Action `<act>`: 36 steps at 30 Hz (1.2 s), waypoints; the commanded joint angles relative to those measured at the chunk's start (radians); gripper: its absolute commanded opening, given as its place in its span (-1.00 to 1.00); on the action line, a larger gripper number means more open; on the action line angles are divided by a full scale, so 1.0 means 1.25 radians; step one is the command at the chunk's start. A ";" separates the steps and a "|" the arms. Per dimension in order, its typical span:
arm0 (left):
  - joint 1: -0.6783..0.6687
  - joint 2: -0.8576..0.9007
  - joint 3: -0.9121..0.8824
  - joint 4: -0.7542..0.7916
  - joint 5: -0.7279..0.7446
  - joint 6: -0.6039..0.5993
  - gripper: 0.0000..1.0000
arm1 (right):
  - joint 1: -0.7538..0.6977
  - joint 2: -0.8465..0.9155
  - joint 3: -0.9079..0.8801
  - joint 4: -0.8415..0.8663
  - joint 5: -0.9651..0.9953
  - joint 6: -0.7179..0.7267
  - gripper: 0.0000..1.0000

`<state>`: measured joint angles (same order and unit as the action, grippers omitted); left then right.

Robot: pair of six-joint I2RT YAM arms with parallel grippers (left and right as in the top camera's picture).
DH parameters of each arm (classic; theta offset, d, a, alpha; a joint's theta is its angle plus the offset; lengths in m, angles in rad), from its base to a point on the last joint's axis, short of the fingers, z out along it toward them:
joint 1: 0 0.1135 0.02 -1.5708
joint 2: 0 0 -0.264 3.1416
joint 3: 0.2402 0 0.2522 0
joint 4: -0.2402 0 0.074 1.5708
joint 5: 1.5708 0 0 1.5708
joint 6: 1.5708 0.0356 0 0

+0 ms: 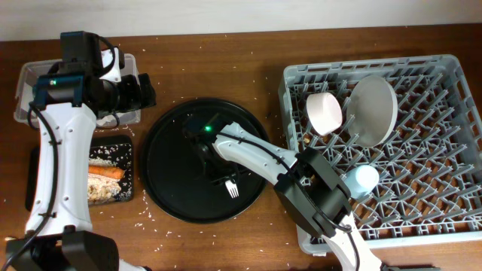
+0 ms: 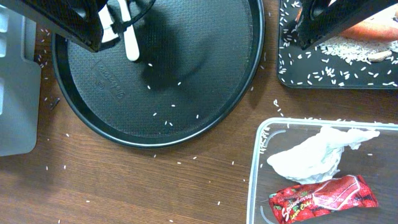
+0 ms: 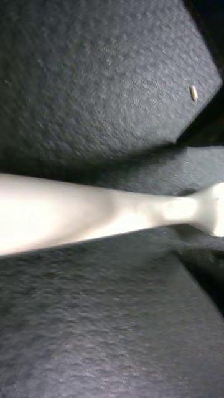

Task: Sort waste into correct bins and load items into the dishwasher rack
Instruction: 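Grasp the white plastic fork on the tray with the right gripper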

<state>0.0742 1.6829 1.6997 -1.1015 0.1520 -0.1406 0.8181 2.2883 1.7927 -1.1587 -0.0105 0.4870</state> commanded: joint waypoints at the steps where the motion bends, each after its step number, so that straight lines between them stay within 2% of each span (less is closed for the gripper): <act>1: 0.001 -0.005 -0.003 0.001 -0.002 -0.001 0.98 | 0.006 0.005 -0.015 0.012 0.045 0.010 -0.20; 5: 0.001 -0.005 -0.003 0.001 -0.002 -0.001 0.98 | 0.010 0.006 -0.049 0.045 0.033 0.010 -0.43; 11: 0.001 -0.005 -0.003 0.001 -0.002 -0.001 0.98 | 0.009 0.006 -0.062 0.081 0.030 0.010 -0.92; 23: 0.001 -0.005 -0.003 0.001 -0.003 -0.001 0.98 | -0.049 -0.053 0.043 0.046 0.030 -0.009 -0.92; 24: 0.001 -0.005 -0.003 0.001 -0.002 -0.001 0.98 | -0.050 -0.052 0.042 0.030 0.027 -0.009 -0.89; 25: 0.001 -0.005 -0.003 0.001 -0.003 -0.001 0.98 | -0.047 -0.052 0.042 0.007 -0.001 -0.009 -0.58; 28: 0.001 -0.005 -0.003 0.001 -0.003 -0.001 0.98 | -0.036 -0.048 0.025 -0.035 -0.073 -0.030 -0.11; 30: 0.001 -0.005 -0.003 0.001 -0.002 -0.001 0.98 | -0.023 -0.045 -0.023 0.010 -0.076 -0.030 0.00; 33: 0.001 -0.005 -0.003 0.001 -0.003 -0.001 0.98 | -0.010 -0.044 -0.105 0.085 -0.112 -0.026 0.01; 36: 0.001 -0.005 -0.003 0.001 -0.003 -0.001 0.98 | -0.011 -0.044 -0.109 0.080 -0.115 -0.019 0.00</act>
<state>0.0742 1.6829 1.6997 -1.1015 0.1520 -0.1406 0.7994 2.2280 1.6897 -1.0557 -0.1223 0.4522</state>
